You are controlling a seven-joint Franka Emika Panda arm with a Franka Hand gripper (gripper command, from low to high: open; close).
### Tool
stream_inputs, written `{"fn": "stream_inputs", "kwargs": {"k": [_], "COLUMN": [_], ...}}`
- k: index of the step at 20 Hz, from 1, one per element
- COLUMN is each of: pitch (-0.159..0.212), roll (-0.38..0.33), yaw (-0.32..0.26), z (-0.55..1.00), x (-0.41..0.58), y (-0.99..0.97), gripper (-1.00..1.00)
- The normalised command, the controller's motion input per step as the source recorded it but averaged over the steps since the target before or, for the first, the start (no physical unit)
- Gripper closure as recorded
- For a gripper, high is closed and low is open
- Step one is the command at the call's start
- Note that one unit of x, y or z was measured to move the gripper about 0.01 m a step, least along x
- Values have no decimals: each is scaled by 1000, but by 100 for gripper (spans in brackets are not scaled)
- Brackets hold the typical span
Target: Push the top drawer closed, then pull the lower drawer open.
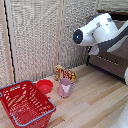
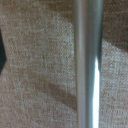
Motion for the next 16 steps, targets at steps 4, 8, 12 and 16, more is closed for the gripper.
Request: {"fn": "stream_inputs", "kwargs": {"k": [4, 8, 12, 16], "pitch": [0, 0, -5, -28], "roll": [16, 42, 55, 43], "yaw": [105, 121, 126, 127], "z": [112, 156, 224, 335], "x": [0, 0, 94, 196], "y": [-319, -356, -682, -818], "gripper": [100, 100, 100, 100]}}
